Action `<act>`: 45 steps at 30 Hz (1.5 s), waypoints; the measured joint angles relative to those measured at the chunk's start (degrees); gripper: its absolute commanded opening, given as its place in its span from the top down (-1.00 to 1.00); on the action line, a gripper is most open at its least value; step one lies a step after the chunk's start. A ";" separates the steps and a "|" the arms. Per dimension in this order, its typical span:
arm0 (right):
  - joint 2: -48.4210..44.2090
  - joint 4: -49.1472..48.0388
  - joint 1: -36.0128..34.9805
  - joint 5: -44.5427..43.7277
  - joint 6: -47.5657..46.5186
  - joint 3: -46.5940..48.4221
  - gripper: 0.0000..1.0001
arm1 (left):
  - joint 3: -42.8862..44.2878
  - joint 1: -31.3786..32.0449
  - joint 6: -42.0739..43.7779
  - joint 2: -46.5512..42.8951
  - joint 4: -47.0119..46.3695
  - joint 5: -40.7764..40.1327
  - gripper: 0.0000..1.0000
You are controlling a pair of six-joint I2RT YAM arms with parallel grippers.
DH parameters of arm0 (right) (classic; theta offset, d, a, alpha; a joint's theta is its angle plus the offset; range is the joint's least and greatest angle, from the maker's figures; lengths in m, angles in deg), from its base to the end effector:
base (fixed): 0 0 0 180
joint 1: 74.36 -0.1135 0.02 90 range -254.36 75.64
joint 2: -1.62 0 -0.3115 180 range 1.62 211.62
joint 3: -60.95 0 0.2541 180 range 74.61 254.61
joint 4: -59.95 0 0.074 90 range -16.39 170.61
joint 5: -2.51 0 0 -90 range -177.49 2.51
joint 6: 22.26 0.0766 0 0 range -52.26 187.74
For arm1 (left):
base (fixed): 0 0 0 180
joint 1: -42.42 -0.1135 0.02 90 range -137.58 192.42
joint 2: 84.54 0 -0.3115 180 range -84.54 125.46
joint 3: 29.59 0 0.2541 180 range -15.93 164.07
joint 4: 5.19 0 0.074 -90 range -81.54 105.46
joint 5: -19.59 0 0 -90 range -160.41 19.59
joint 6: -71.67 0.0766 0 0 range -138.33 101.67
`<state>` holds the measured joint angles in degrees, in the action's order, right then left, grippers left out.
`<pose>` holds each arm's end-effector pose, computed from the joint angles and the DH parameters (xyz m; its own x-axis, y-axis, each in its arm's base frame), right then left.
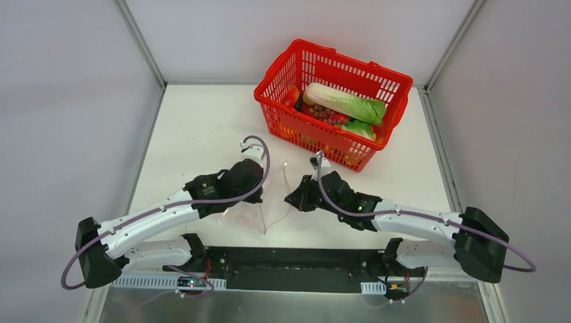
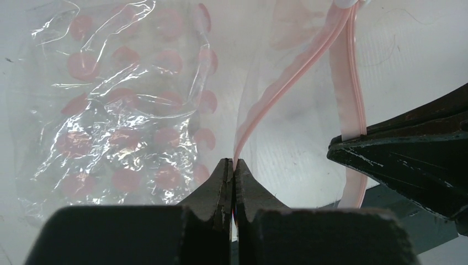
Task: Place the food in the zip-top bag and seal the zipper
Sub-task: Open the zipper of the food storage bag at the center of the board.
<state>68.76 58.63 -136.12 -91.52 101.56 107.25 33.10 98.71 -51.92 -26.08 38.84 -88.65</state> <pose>0.1364 0.2426 0.2599 -0.6030 0.0506 -0.7961 -0.6161 0.6044 0.5051 0.1438 -0.1724 0.3038 -0.6592 0.0413 -0.7508 0.3504 0.9003 -0.2582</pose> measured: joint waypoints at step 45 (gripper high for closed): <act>14.36 23.30 8.11 5.07 -6.19 31.12 -0.31 | 8.83 -13.38 4.04 -0.42 7.69 -1.64 1.00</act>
<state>83.12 81.93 -128.01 -86.45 95.38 138.38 41.93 85.33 -47.87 -26.50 46.53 -90.29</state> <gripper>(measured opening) 0.614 0.011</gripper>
